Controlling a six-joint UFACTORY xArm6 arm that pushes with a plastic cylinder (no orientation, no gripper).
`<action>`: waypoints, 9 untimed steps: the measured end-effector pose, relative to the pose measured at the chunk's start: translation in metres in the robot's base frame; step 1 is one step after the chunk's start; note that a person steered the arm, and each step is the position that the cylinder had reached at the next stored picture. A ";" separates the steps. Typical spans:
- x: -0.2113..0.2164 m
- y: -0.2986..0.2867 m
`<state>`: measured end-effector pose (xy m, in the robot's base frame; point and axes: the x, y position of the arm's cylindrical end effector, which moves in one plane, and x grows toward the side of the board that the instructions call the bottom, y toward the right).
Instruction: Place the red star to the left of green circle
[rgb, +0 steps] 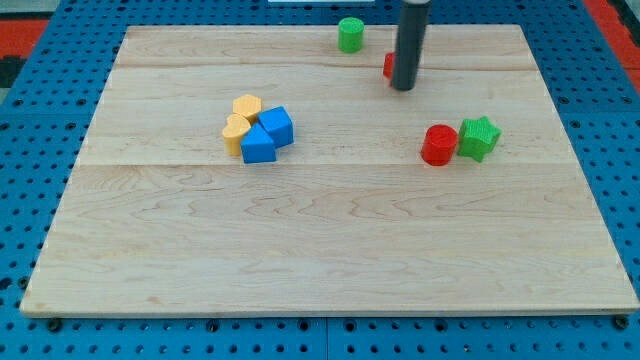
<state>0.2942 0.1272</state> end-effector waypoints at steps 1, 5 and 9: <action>-0.017 0.043; 0.002 -0.168; -0.060 -0.125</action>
<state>0.2347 0.0022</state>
